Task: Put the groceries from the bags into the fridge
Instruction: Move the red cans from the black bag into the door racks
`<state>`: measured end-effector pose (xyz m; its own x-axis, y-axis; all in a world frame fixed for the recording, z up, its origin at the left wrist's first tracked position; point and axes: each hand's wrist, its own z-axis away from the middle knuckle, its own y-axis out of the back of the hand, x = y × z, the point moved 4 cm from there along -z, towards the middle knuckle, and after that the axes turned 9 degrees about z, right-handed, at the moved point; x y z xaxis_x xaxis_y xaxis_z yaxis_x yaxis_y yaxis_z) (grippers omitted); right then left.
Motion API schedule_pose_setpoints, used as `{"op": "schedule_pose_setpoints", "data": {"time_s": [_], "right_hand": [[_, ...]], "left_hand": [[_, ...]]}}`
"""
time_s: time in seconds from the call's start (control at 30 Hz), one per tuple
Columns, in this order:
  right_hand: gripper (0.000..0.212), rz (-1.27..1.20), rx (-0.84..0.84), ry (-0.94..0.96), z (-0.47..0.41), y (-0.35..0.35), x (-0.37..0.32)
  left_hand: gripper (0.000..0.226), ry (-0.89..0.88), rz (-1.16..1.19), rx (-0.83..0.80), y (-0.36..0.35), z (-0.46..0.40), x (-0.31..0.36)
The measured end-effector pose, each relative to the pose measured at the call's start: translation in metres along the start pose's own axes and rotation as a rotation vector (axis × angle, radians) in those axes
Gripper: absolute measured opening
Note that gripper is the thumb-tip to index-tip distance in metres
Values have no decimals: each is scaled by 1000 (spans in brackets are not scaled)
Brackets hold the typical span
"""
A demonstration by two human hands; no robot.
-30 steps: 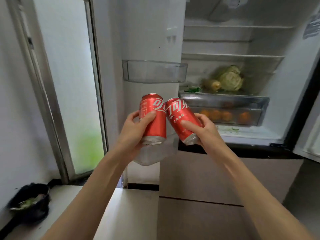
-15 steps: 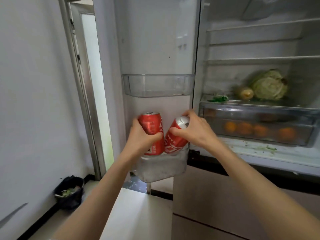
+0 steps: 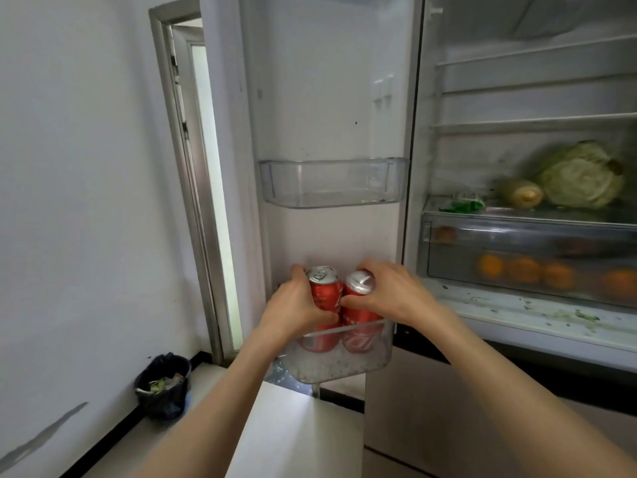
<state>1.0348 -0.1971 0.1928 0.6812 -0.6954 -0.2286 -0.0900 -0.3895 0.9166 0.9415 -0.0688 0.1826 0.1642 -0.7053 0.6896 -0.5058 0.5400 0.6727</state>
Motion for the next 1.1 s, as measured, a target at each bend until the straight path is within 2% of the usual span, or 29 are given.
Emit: {"op": "schedule_pose_setpoints", "data": {"time_s": [0.13,0.23,0.47,0.63,0.87,1.1], "right_hand": [[73,-19,-23,17,7,2,2],[79,-86,-24,18,14,6,6],[56,-245,4,65,22,4,5],[63,-219,81,59,24,-1,5],[55,-201,169,48,42,-3,5],[60,-19,256,167,81,-7,-37]], "left_hand": [[68,25,-46,-55,-1,-2,-1],[65,9,-32,-27,0,-5,1],[67,-119,-87,147,3,13,3],[64,-146,-43,167,4,18,-2],[53,-253,-30,172,2,36,-8],[54,-432,-99,247,14,89,-14]]}}
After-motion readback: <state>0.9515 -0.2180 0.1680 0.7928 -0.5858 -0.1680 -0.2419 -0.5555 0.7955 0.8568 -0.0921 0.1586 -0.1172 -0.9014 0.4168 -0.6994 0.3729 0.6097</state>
